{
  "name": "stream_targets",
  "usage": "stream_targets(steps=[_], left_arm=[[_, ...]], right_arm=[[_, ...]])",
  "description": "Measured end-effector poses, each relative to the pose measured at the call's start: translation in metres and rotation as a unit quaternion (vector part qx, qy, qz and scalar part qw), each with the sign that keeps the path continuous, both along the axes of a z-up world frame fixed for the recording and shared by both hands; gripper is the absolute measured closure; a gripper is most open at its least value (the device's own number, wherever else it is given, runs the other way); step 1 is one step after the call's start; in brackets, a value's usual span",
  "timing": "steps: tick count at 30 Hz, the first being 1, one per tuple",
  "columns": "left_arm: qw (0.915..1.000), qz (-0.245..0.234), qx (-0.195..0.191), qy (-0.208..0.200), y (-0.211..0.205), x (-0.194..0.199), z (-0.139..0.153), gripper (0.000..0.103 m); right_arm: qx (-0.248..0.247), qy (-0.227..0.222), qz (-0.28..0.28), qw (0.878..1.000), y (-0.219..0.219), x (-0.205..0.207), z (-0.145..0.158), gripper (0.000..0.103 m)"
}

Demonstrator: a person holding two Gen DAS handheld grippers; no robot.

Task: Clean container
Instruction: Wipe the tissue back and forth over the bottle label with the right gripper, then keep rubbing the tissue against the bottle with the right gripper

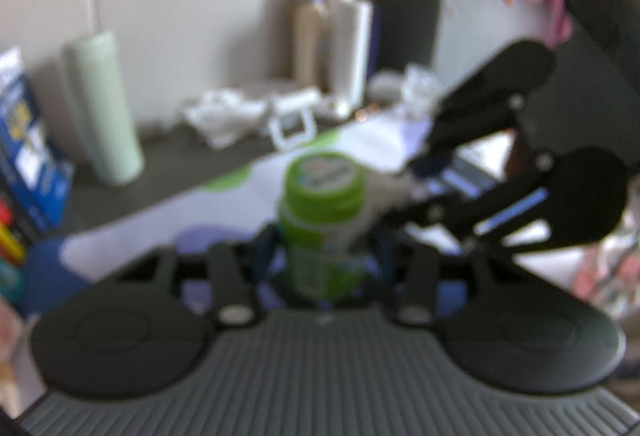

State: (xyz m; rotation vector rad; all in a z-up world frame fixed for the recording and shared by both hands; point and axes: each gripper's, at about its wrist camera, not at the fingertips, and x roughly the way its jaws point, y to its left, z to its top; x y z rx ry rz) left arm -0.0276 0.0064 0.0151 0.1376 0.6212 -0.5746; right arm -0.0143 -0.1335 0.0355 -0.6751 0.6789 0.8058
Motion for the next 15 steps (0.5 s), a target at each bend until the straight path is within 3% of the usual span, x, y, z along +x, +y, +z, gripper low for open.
stream_targets(steps=[15], left_arm=[[1.0, -0.001, -0.001, -0.002, 0.002, -0.005, 0.004, 0.055]], right_arm=[[0.009, -0.013, 0.002, 1.0, -0.001, -0.005, 0.01, 0.087]])
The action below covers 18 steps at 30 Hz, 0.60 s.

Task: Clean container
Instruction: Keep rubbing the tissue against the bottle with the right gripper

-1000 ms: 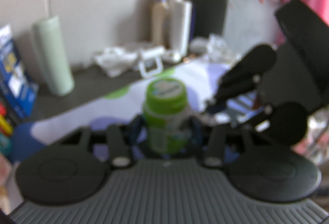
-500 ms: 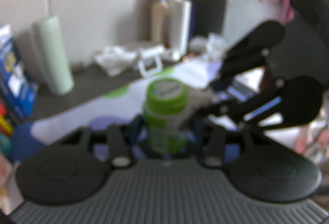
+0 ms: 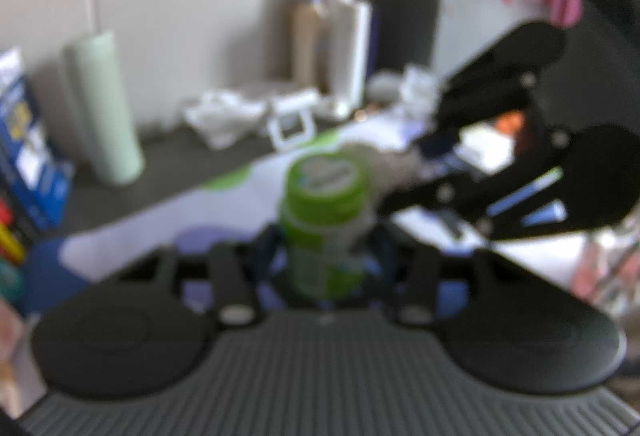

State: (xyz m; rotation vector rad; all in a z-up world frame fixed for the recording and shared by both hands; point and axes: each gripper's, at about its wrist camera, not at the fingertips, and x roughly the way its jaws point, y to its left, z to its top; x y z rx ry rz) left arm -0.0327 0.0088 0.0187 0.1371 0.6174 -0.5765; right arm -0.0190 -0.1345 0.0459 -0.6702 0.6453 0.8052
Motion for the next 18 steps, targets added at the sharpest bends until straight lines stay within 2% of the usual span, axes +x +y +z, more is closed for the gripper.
stream_targets(steps=[18], left_arm=[[1.0, 0.003, 0.001, 0.0, -0.002, 0.003, -0.003, 0.055]], right_arm=[[-0.016, 0.027, 0.0, 1.0, 0.004, 0.001, -0.025, 0.087]])
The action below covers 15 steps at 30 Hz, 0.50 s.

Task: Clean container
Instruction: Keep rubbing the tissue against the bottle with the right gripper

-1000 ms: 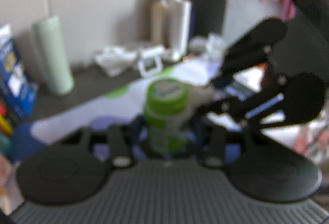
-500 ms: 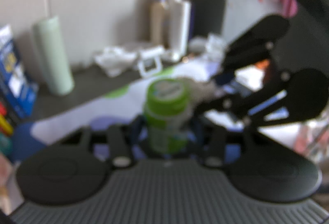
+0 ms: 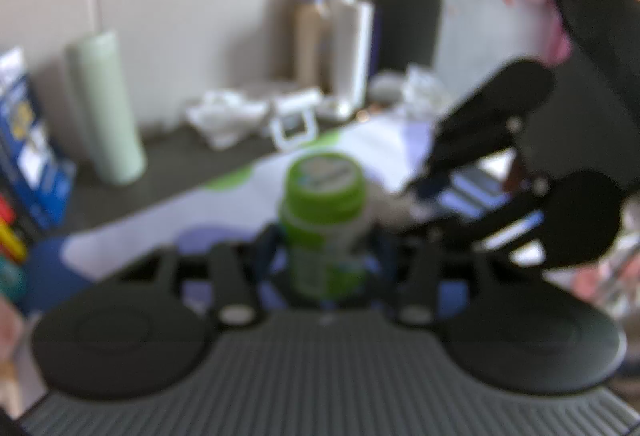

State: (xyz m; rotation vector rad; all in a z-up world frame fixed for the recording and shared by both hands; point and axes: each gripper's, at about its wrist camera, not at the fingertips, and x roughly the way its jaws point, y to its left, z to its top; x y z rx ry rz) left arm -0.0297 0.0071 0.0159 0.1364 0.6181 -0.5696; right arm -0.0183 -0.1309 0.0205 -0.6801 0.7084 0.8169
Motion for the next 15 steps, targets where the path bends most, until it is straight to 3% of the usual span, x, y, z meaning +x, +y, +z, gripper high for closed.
stream_targets(steps=[15], left_arm=[[1.0, 0.002, -0.003, 0.0, 0.002, 0.002, 0.0, 0.055]], right_arm=[[-0.012, 0.025, 0.002, 1.0, 0.004, 0.002, -0.021, 0.087]])
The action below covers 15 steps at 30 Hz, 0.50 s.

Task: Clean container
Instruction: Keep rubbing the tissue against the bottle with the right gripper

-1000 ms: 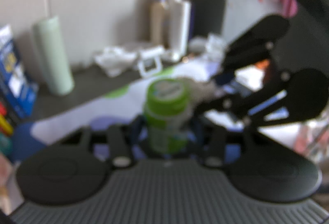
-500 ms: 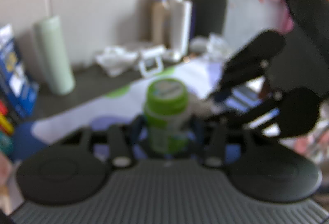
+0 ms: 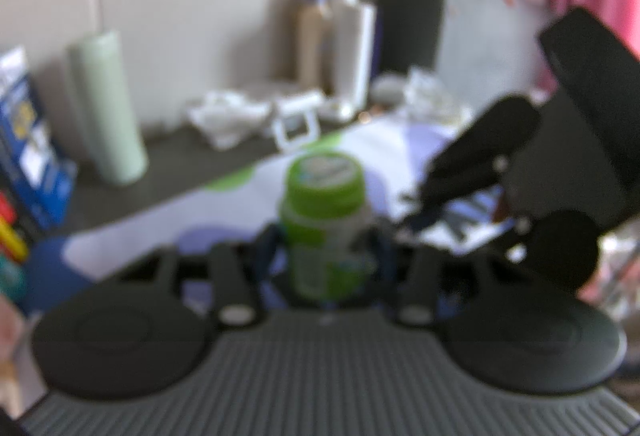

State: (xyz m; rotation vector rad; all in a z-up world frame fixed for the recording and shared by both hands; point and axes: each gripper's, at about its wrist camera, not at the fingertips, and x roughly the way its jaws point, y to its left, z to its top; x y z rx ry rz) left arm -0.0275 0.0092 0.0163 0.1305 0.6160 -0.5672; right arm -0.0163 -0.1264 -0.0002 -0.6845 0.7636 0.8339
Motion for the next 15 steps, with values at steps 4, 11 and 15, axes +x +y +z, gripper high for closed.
stream_targets(steps=[4, 11, 15], left_arm=[[1.0, 0.0, -0.001, 0.0, 0.0003, 0.0006, 0.0002, 0.055], [1.0, 0.0, -0.002, 0.0, 0.0011, 0.0007, -0.0005, 0.055], [1.0, 0.0, -0.001, 0.001, 0.001, 0.0001, -0.0001, 0.055]], right_arm=[[-0.002, 0.004, 0.0, 1.0, 0.0005, 0.001, -0.0039, 0.087], [-0.001, 0.004, -0.003, 1.0, -0.0002, 0.0017, -0.0038, 0.087], [0.004, -0.004, -0.003, 1.0, -0.0021, 0.0017, 0.0035, 0.087]])
